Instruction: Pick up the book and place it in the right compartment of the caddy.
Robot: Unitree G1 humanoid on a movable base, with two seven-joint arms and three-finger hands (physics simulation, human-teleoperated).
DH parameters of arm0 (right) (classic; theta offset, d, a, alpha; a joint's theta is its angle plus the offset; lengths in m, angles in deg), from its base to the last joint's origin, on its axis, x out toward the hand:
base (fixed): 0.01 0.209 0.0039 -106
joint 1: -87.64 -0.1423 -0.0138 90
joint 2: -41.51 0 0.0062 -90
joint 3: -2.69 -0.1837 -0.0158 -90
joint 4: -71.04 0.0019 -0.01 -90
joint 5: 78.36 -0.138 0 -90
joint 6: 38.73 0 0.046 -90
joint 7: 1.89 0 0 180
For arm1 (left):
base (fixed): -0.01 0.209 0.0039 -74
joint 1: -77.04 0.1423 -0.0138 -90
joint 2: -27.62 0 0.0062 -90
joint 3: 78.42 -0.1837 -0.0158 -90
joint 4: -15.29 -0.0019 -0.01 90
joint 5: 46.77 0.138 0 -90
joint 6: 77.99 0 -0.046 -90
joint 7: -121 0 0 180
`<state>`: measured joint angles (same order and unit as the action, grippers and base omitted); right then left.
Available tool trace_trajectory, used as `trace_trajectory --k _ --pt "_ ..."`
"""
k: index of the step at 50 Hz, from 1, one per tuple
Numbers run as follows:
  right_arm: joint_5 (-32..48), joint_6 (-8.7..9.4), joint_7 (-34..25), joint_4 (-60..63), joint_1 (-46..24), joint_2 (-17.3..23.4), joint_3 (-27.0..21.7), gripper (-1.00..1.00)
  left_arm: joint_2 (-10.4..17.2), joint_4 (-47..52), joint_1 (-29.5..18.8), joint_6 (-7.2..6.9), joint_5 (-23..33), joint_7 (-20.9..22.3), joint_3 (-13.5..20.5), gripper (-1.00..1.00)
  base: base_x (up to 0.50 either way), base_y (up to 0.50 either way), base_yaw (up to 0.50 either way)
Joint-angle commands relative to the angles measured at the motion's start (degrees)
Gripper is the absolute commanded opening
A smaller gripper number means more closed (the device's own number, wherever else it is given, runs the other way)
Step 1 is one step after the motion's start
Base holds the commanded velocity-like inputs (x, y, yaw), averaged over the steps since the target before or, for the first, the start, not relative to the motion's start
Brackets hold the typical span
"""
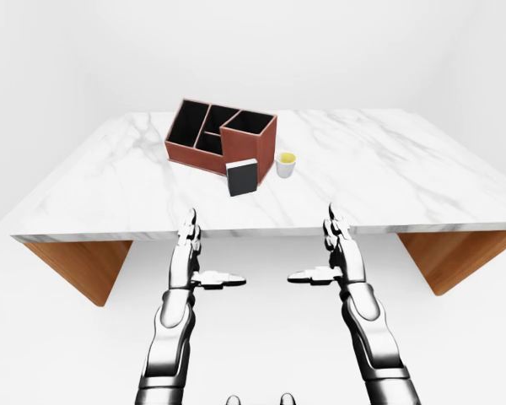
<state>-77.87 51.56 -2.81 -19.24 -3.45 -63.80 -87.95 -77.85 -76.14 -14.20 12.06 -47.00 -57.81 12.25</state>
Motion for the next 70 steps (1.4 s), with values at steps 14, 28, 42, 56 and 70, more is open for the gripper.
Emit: trace_trajectory --k 14,28,42,56,70 --pt "2.66 -1.17 -3.36 -2.49 -4.74 1.58 -1.40 1.00 1.05 -0.96 -3.01 -1.51 -0.13 2.82 1.24 1.00 0.00 0.00 0.00" --pt "4.60 -0.32 -3.25 -0.98 -6.73 1.92 -1.46 1.00 0.82 0.68 -2.20 -1.20 -0.31 3.29 0.88 1.00 0.00 0.29 0.00" --pt "4.26 -0.84 -4.57 -1.55 -7.23 1.97 -1.29 1.00 1.26 1.32 -2.90 -1.28 -0.67 3.15 1.81 1.00 0.00 0.50 0.00" --pt "7.94 -2.28 -3.72 -4.73 -9.66 2.87 -1.20 1.00 1.58 -0.73 -4.09 0.03 -0.44 2.62 2.23 1.00 0.00 0.32 0.00" --pt "16.25 4.71 -15.36 -4.29 -18.65 5.97 -0.79 1.00 5.01 5.10 -10.21 -5.06 -2.90 6.35 5.31 1.00 0.00 0.00 0.00"
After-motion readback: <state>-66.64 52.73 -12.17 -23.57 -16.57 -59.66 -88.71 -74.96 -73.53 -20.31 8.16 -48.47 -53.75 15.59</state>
